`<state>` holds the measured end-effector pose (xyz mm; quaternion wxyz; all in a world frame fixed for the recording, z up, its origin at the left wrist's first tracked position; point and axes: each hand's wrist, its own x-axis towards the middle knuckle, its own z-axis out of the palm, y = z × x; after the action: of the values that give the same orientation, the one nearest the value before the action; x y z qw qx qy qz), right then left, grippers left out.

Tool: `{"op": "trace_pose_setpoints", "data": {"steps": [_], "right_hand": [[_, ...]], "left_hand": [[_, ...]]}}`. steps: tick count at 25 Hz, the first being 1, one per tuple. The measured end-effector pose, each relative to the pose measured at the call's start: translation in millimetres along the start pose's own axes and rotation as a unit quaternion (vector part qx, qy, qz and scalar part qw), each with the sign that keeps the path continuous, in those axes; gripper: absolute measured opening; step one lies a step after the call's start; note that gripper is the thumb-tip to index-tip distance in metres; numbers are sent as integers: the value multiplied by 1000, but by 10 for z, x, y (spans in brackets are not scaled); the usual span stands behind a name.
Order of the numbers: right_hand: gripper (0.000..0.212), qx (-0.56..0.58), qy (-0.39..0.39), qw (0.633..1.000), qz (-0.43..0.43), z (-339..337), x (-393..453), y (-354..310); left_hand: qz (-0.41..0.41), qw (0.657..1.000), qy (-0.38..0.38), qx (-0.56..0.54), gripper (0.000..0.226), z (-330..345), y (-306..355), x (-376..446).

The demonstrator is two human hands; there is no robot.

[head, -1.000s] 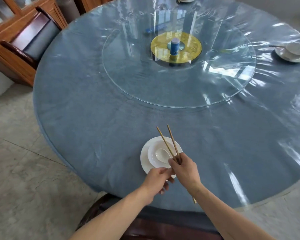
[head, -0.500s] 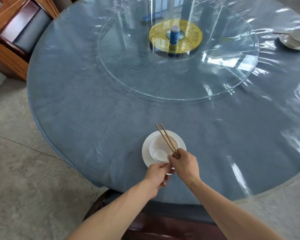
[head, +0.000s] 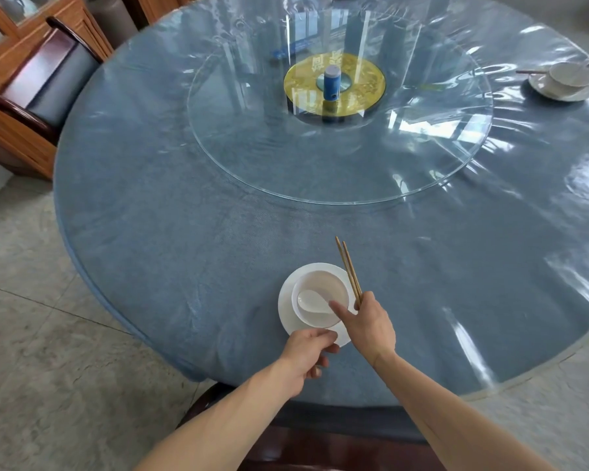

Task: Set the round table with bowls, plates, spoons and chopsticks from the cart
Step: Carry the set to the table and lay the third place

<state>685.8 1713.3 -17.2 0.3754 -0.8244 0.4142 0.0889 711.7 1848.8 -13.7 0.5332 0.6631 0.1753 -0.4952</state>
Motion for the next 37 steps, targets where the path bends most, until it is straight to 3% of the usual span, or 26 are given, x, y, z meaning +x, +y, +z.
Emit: {"op": "trace_pose_setpoints", "data": {"steps": [3,7,11,14,18,22,25,30,37], "right_hand": [[45,54,35,997,36,-131,-28,118],[27,230,-11,965,122,-241,-90,448],[24,358,-131,909,166,-195,-166,571],[23,414,-158,882,158,-128,-158,520],[21,401,-161,890,145,-45,-124,423],[23,273,-182,938,107,-22,-216,555],[23,219,-203,949,103,-37,-282,687],[20,207,-185,956,98,32,-278,705],[19,193,-135,967,94,143,-200,657]], "left_hand": [[54,992,-5,116,13,-27,-45,-22],[145,919,-39,364,28,27,-159,-39],[128,906,-103,390,38,269,-252,-64],[117,910,-98,384,41,388,-339,-57],[107,939,-58,323,30,434,-390,-22],[107,958,-47,263,27,364,-429,27],[93,966,-41,240,31,296,-431,65],[69,969,-39,236,32,237,-398,108],[101,962,12,253,32,183,-409,132]]}}
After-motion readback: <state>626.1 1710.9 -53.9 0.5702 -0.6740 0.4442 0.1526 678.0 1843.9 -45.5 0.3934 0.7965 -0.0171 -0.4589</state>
